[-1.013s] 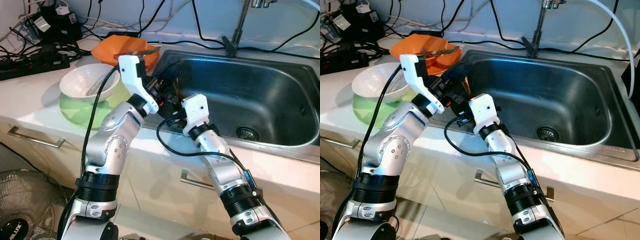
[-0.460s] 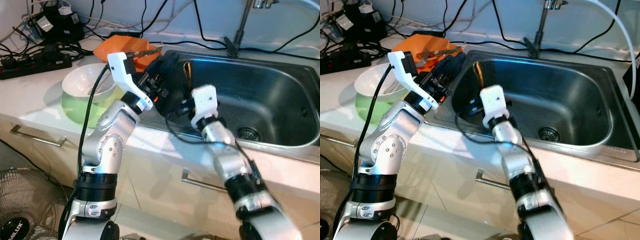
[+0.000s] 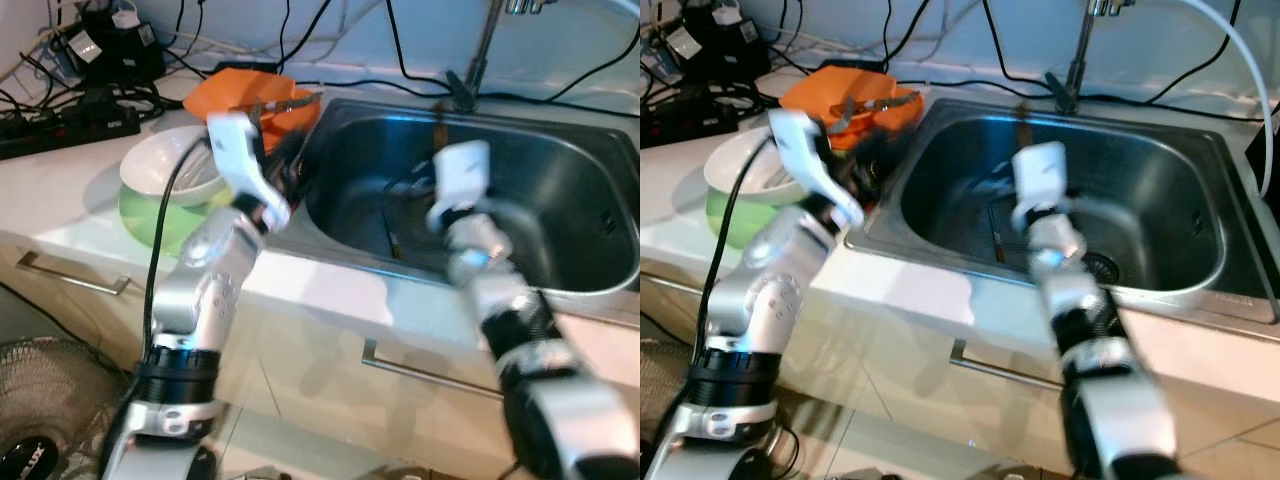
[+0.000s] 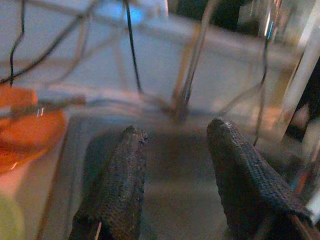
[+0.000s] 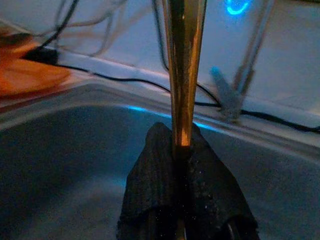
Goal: Kitchen organization
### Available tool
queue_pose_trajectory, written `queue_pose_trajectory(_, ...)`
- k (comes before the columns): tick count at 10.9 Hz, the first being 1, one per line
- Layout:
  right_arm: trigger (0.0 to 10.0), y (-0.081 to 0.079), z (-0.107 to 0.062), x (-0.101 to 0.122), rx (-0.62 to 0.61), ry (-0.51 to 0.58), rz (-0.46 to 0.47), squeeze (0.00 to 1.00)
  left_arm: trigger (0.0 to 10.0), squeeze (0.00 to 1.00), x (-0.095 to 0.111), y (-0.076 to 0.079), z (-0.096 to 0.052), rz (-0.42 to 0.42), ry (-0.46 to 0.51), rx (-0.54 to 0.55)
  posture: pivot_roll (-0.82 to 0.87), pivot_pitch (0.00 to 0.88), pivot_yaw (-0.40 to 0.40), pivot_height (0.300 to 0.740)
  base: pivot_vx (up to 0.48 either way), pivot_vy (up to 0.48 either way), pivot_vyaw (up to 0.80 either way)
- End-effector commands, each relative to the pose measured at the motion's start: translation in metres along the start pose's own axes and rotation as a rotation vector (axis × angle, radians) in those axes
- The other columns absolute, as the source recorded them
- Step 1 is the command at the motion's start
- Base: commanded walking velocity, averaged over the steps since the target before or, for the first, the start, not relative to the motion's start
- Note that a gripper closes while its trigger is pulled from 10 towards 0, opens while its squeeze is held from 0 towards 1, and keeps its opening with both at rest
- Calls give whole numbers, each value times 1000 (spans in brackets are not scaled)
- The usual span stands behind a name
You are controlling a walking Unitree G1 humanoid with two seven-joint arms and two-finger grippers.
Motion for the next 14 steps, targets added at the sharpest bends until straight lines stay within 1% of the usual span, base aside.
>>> queue_pose_trajectory(1, 10000, 9, 4, -1, -31, -26, 13, 0, 10000, 0, -22, 2, 1, 66, -97, 3, 27, 38, 62, 740, 0, 0, 0)
queue_pose_trajectory(2, 10000, 19, 7, -7, -57, -60, 24, 0, 10000, 0, -34, 3, -1, 90, -145, -3, 28, 38, 64, 740, 0, 0, 0)
queue_pose_trajectory(3, 10000, 26, 6, -15, -79, -96, 56, 0, 10000, 0, -40, 2, -1, 101, -163, 1, 32, 38, 62, 740, 0, 0, 0)
queue_pose_trajectory(4, 10000, 29, 3, -25, -88, -134, 58, 0, 10000, 0, -46, -1, -1, 111, -177, 9, 29, 41, 62, 740, 0, 0, 0)
queue_pose_trajectory(7, 10000, 32, -3, -46, -97, -215, 66, 0, 10000, 0, -62, -5, -5, 117, -223, 21, 27, 36, 64, 740, 0, 0, 0)
queue_pose_trajectory(8, 10000, 31, -3, -47, -93, -219, 68, 0, 10000, 0, -64, -5, -5, 117, -231, 17, 28, 25, 64, 740, 0, 0, 0)
queue_pose_trajectory(9, 10000, 31, -3, -47, -91, -219, 70, 329, 10000, 0, -66, -4, -5, 118, -237, 11, 27, 24, 66, 740, 0, 0, 0)
queue_pose_trajectory(10, 10000, 30, -2, -46, -86, -215, 72, 1000, 10000, 0, -71, -2, -6, 118, -256, -2, 25, 18, 67, 740, 0, 0, 0)
queue_pose_trajectory(12, 10000, 27, -3, -46, -75, -209, 59, 1000, 10000, 0, -74, 0, -6, 120, -263, -10, 24, 13, 67, 740, 0, 0, 0)
queue_pose_trajectory(13, 10000, 26, -3, -46, -72, -207, 53, 729, 10000, 0, -75, 0, -7, 121, -265, -13, 23, 8, 67, 740, 0, 0, 0)
queue_pose_trajectory(14, 10000, 25, -4, -47, -69, -207, 44, 0, 10000, 0, -76, 0, -7, 122, -267, -14, 22, 5, 67, 740, 0, 0, 0)
Point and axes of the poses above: a point about 5 cm out from each wrist's last joint towards the gripper, its own z axis pointing out of the wrist towards the gripper, its own x axis along the axis of the wrist's last joint, y = z × x, the point moved 6 cm from there along z, pointing out of the wrist towards the gripper, and after that the axes turned 12 degrees about -z, right-handed, at the moved point
